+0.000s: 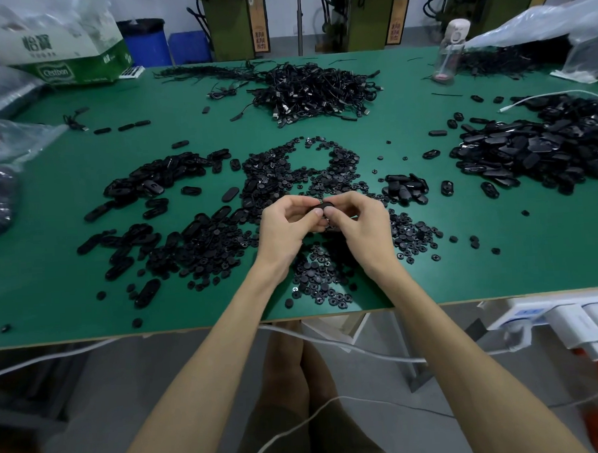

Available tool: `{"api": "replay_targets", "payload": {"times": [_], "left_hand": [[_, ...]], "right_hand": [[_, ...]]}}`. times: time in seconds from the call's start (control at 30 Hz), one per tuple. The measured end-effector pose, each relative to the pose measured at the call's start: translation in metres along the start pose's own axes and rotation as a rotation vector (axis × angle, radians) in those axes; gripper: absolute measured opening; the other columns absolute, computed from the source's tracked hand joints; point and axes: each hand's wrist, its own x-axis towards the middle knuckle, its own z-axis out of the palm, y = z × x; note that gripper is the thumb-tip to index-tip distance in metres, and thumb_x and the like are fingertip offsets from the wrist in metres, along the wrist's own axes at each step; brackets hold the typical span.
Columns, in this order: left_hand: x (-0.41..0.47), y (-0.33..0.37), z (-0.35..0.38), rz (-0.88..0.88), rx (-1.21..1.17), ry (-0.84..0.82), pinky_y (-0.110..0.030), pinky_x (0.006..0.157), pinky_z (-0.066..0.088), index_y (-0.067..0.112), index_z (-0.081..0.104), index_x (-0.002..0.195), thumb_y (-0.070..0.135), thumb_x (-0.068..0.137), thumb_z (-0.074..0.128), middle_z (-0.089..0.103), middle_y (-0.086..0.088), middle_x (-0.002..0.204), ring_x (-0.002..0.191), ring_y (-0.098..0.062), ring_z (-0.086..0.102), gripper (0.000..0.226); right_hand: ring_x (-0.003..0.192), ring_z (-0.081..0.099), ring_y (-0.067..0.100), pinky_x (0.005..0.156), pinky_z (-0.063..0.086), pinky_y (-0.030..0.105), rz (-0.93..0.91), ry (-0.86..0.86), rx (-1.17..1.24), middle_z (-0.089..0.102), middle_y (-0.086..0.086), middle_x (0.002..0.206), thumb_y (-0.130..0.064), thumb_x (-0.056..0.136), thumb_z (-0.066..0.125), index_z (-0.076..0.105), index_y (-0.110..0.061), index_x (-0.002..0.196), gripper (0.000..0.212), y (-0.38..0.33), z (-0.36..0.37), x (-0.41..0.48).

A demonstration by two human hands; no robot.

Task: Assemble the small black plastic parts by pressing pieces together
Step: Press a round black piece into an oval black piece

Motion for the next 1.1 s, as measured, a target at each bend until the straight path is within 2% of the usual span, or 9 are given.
{"api": "replay_targets", "payload": {"times": [0.13,0.3,0.5,0.67,0.77,0.87,1.0,1.1], "left_hand": [[0.0002,-0.0010,-0.0007,-0.003,0.000,-0.009,-0.030,0.075,0.062,-0.004,0.069,0.109,-0.001,0.091,0.075,0.078,-0.015,0.091,0.078,-0.025,0.077,0.019],[0.0001,-0.0008,-0.0003,-0.001,-0.005,-0.013,-0.032,0.075,0.062,-0.002,0.070,0.106,-0.001,0.091,0.075,0.078,-0.016,0.089,0.078,-0.027,0.077,0.016],[-0.0002,-0.0014,0.0004,0.008,0.009,-0.014,-0.031,0.074,0.062,0.002,0.070,0.102,-0.003,0.091,0.074,0.077,-0.017,0.090,0.077,-0.026,0.077,0.013],[-0.0007,-0.0005,0.0015,0.010,0.064,0.008,-0.027,0.072,0.061,0.006,0.070,0.100,-0.004,0.091,0.072,0.076,-0.012,0.091,0.079,-0.022,0.077,0.014],[-0.0002,-0.0003,0.0024,0.020,0.119,0.040,-0.024,0.069,0.061,0.012,0.070,0.094,-0.003,0.087,0.073,0.076,-0.006,0.089,0.075,-0.016,0.076,0.017],[0.0008,-0.0011,0.0044,0.027,0.162,0.062,-0.029,0.069,0.062,0.015,0.069,0.092,-0.001,0.084,0.073,0.075,-0.004,0.089,0.074,-0.012,0.074,0.018],[0.0018,-0.0018,0.0059,0.039,0.205,0.085,-0.040,0.076,0.064,0.018,0.068,0.088,0.001,0.082,0.072,0.075,-0.006,0.090,0.082,-0.022,0.074,0.019],[0.0013,-0.0014,0.0053,0.042,0.203,0.079,-0.037,0.073,0.064,0.019,0.069,0.088,0.002,0.083,0.072,0.075,-0.004,0.090,0.081,-0.020,0.074,0.019]], "right_hand": [[0.079,0.067,0.003,0.080,0.057,0.026,0.029,0.002,0.046,0.076,-0.001,0.089,-0.012,0.093,0.074,0.078,-0.008,0.109,0.017,0.0013,-0.0017,-0.0003],[0.087,0.072,0.018,0.087,0.059,0.042,0.053,-0.006,0.094,0.078,0.004,0.092,-0.010,0.094,0.073,0.078,-0.007,0.111,0.019,0.0010,-0.0020,-0.0001],[0.089,0.073,0.018,0.088,0.059,0.044,0.054,-0.007,0.094,0.078,0.002,0.093,-0.010,0.094,0.071,0.079,-0.009,0.111,0.019,0.0011,-0.0022,-0.0006],[0.084,0.073,0.013,0.086,0.060,0.038,0.041,-0.030,0.089,0.078,-0.001,0.089,-0.010,0.093,0.073,0.078,-0.009,0.106,0.014,0.0004,-0.0020,-0.0011],[0.081,0.072,0.008,0.081,0.059,0.026,0.021,-0.053,0.085,0.078,-0.004,0.086,-0.011,0.093,0.074,0.079,-0.011,0.104,0.012,0.0002,-0.0016,-0.0015],[0.079,0.072,0.004,0.076,0.055,0.017,0.003,-0.054,0.064,0.077,-0.006,0.086,-0.011,0.092,0.075,0.079,-0.011,0.103,0.011,-0.0008,0.0003,-0.0021],[0.079,0.072,0.005,0.076,0.056,0.019,-0.019,-0.053,0.041,0.077,-0.007,0.086,-0.010,0.092,0.074,0.079,-0.012,0.102,0.011,-0.0020,0.0008,-0.0022],[0.078,0.072,0.005,0.077,0.059,0.024,-0.018,-0.049,0.047,0.077,-0.007,0.085,-0.010,0.092,0.075,0.079,-0.012,0.101,0.011,-0.0021,0.0006,-0.0027]]}}
